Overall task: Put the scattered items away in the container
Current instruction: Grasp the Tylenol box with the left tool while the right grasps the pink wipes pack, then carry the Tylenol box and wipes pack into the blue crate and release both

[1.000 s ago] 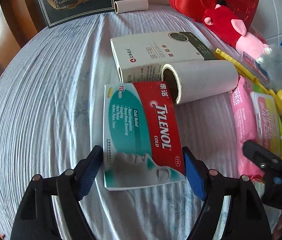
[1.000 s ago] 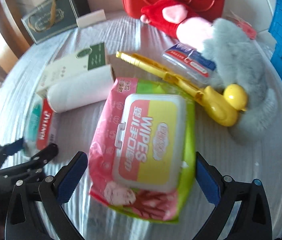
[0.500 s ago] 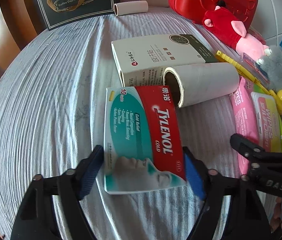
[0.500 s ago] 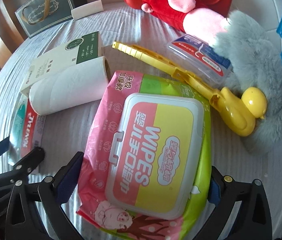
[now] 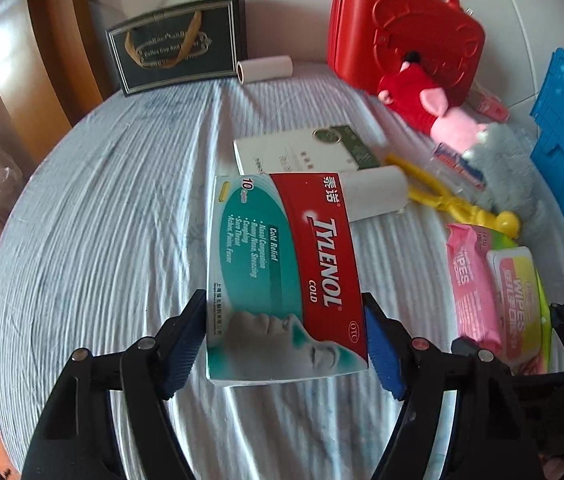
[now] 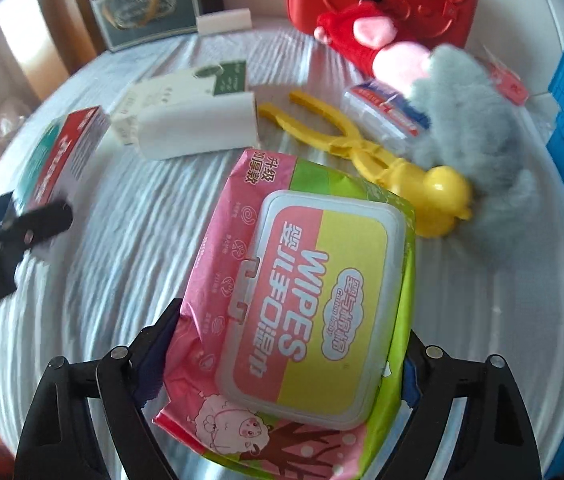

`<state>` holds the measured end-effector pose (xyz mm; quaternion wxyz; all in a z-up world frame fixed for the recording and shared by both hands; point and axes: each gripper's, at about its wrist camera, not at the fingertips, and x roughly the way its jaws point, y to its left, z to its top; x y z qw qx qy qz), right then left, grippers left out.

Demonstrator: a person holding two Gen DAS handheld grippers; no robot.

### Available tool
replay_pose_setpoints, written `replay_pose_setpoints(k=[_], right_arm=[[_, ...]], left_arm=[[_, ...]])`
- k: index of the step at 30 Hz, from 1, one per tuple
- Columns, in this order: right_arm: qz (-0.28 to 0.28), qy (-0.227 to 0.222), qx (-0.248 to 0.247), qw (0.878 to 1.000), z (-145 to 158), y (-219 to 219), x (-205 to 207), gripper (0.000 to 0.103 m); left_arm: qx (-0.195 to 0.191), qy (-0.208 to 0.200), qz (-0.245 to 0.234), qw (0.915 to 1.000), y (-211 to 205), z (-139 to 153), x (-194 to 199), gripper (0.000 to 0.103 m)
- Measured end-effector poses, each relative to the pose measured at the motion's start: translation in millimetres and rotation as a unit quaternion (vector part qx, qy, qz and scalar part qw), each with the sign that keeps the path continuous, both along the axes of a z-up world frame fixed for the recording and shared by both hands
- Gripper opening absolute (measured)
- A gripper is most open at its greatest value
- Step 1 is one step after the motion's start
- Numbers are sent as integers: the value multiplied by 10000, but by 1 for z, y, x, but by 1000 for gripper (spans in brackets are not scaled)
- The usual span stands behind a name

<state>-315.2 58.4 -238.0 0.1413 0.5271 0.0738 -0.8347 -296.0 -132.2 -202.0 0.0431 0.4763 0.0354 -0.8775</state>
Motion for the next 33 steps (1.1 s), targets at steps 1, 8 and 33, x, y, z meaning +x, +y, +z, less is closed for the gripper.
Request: replay_pose_setpoints(k=[1, 8, 33], right_arm=[[44, 75, -52, 9999, 9, 6, 6, 88], [374, 718, -293, 9963, 71, 35, 31, 88], [-93, 2397, 94, 9708, 243, 90, 118, 88]], left_arm=[[-18, 59, 31, 10000, 4, 7, 5, 73], [-151, 414, 259, 9987, 32, 57, 40, 73], [26, 1577, -732, 9848, 94, 179, 110, 73]])
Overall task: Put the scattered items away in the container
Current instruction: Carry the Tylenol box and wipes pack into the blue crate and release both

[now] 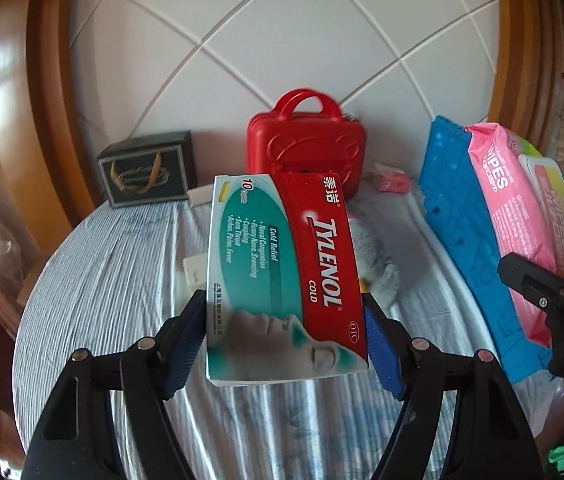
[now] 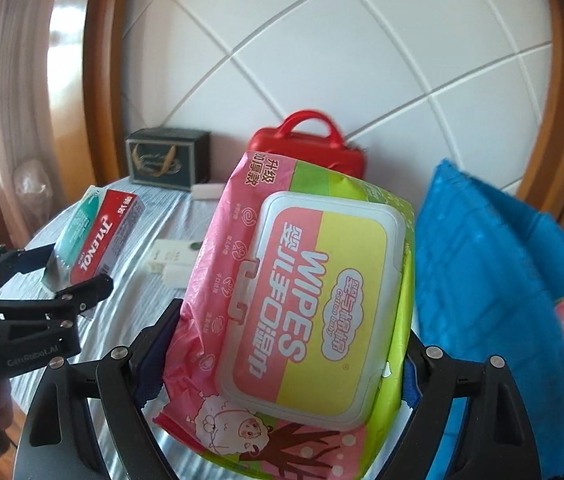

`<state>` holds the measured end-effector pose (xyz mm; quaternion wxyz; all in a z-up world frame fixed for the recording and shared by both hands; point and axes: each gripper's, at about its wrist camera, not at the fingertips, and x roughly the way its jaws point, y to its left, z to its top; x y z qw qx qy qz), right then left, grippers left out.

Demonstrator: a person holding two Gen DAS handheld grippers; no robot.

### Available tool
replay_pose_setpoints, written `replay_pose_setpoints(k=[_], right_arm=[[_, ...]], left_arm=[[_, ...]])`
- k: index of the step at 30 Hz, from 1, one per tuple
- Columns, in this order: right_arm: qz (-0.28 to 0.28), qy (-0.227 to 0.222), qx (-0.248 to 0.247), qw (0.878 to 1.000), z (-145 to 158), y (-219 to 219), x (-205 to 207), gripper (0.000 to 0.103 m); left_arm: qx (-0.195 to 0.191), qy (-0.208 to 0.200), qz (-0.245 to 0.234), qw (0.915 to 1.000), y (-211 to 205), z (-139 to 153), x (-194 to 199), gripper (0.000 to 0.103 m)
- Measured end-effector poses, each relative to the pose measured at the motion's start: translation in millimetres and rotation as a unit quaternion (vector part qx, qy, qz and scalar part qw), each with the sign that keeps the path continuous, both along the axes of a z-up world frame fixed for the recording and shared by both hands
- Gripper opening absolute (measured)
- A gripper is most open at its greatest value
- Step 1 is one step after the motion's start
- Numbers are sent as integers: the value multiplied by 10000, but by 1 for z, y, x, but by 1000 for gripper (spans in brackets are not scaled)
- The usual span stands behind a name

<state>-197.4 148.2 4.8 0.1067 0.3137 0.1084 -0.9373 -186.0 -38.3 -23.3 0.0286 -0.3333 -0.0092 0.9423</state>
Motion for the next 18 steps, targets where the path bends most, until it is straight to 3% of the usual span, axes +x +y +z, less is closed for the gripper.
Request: replay_pose_setpoints(k=[5, 9, 13, 18], right_arm=[[-323, 318, 2, 9990, 37, 49, 11, 88], [-566, 603, 163, 9964, 69, 105, 17, 88], [-734, 750, 354, 9938, 91, 176, 16, 88], [-843, 661, 675, 9920, 105, 284, 4, 88]], left_arm=[[62, 233, -365, 9990, 47, 37, 0, 73], [350, 329, -751, 9960, 105, 66, -3, 73], [782, 312, -1234, 9888, 185, 93, -11, 73], [724, 131, -1504, 9859, 304, 112, -21, 73]])
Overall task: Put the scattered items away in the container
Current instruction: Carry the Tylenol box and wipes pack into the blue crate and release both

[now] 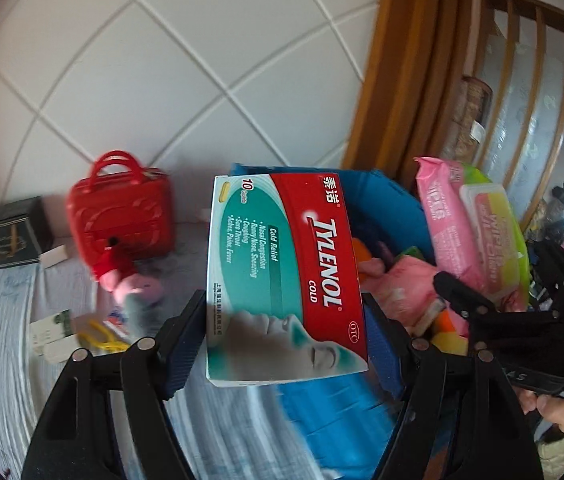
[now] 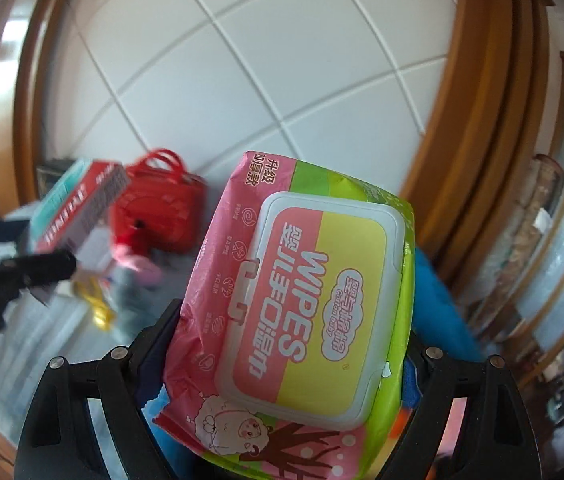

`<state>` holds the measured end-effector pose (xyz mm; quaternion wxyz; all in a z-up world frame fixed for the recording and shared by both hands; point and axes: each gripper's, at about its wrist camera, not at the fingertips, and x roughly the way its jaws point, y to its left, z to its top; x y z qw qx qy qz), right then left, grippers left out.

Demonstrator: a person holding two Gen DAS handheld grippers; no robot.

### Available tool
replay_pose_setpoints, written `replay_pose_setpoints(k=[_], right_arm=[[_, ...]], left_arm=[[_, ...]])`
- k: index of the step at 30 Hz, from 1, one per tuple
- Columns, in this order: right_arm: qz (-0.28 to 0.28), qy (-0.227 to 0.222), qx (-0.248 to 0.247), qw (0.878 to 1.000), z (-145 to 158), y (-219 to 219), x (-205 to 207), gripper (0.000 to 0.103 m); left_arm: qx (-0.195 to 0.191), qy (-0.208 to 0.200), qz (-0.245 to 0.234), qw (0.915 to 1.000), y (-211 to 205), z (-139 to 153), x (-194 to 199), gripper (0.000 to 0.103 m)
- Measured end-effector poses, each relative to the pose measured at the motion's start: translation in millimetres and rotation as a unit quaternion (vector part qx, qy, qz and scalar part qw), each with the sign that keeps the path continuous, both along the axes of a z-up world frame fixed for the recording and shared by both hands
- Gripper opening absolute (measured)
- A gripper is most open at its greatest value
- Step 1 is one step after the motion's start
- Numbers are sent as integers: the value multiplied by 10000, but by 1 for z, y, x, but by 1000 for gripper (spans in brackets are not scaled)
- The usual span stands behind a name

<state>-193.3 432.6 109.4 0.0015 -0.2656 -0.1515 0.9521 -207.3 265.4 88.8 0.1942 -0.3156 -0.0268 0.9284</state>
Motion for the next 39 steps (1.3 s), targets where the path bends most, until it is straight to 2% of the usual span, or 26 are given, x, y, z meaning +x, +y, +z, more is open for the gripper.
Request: replay_pose_setpoints(k=[4, 9, 13, 15, 18, 21, 28, 34, 37, 39], right_arm=[[-156, -270, 130, 9994, -5, 73, -19, 88], [-162, -837, 126, 9963, -31, 135, -54, 88], [-44, -1412, 7, 9900, -60, 164, -74, 88], [-65, -1578, 109, 9874, -69, 172, -81, 88], [12, -1755, -38, 9845, -76, 181, -85, 90], [129, -1797, -290, 9832, -75, 193, -88, 92], [289, -1815, -218, 9827, -77, 202, -86, 96], [402, -1682, -276, 9846, -68, 206, -73, 102], [449, -1499, -314, 9872, -57, 208, -60, 103], [439, -1404, -348, 9885, -51, 209, -52, 103]], left_arm=[[-334, -306, -21, 9990, 85, -5, -21, 73], [-860, -955, -73, 9917, 164, -33, -50, 73], [-1145, -1650, -86, 9796, 201, -65, -75, 73], [-1268, -1944, 16, 9727, 209, -79, -85, 73], [-1541, -2150, 192, 9642, 214, -95, -91, 73], [-1655, -2121, 242, 9628, 219, -98, -89, 73], [-1866, -2010, 138, 9616, 225, -100, -84, 75], [-1779, -1668, 78, 9698, 220, -81, -74, 75], [-1718, -1302, 29, 9765, 220, -63, -65, 82], [-1721, -1266, 93, 9769, 219, -59, -66, 82]])
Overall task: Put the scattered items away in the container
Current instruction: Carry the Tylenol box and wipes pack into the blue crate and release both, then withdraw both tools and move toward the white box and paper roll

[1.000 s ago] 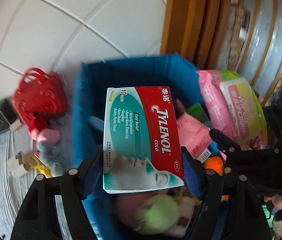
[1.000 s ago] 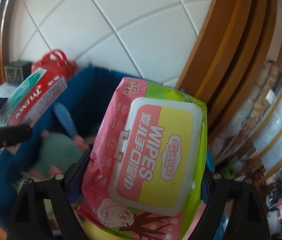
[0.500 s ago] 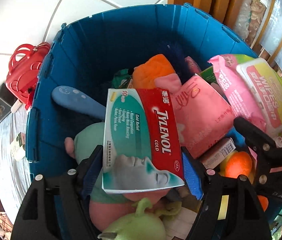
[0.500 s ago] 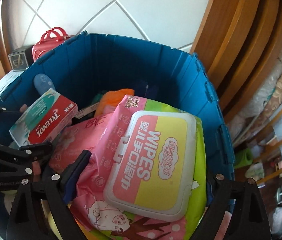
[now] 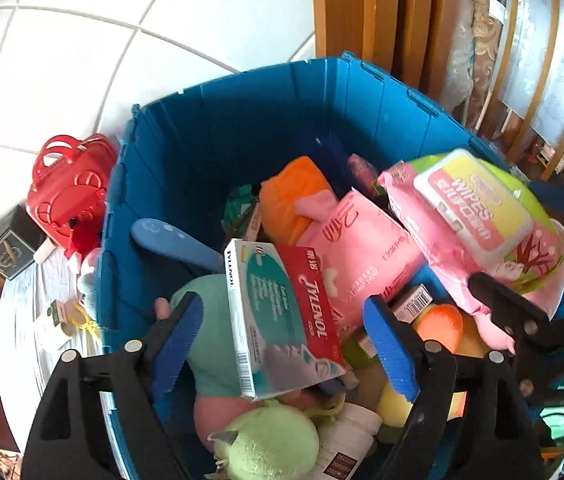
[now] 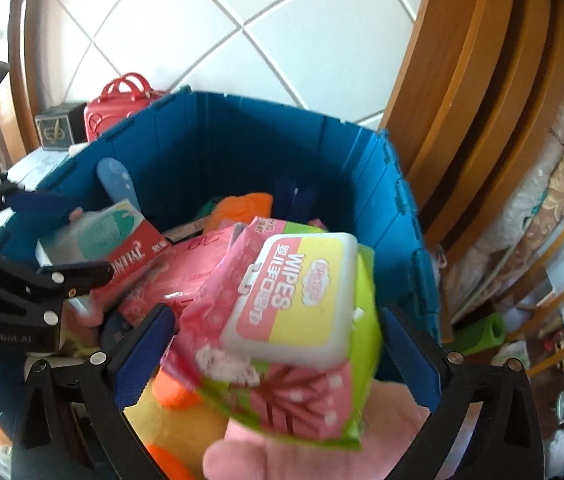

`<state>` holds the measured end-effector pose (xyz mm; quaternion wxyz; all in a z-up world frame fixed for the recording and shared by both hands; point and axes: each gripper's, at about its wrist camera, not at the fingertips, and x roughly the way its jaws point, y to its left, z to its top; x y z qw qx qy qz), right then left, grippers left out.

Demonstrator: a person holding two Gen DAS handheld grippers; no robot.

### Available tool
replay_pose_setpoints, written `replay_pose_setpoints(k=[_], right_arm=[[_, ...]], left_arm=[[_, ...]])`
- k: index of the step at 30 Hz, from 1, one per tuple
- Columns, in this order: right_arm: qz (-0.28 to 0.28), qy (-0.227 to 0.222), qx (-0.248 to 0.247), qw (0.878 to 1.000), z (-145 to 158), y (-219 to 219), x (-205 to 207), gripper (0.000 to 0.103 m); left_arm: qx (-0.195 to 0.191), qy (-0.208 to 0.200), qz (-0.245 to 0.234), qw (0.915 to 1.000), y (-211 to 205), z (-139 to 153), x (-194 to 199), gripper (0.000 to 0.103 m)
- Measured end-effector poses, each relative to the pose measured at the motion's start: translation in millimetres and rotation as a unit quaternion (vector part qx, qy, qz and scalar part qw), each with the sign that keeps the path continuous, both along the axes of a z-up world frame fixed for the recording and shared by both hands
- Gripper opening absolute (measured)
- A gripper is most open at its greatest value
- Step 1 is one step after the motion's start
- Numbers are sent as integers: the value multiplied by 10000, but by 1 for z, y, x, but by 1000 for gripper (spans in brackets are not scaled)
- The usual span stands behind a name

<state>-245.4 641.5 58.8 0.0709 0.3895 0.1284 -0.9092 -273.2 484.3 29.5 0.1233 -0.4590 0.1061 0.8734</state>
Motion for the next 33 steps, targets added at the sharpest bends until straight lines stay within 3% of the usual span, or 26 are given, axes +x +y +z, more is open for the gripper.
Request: replay_pose_setpoints(k=[8, 15, 25, 33], right_arm=[[-34, 144, 13, 9999, 3, -1, 26, 103], [-157, 249, -247, 9993, -3, 1, 48, 103], [-314, 464, -335, 9979, -3, -23, 70, 103], [-250, 779, -438, 9957, 16, -77, 87, 103]], left_arm=[[5, -35, -175, 9998, -2, -7, 21, 82], [234, 321, -293, 9988, -22, 0, 57, 82], [438, 968, -148, 9942, -73, 19, 86, 82], [688, 1114, 73, 9914, -139, 24, 93, 82]])
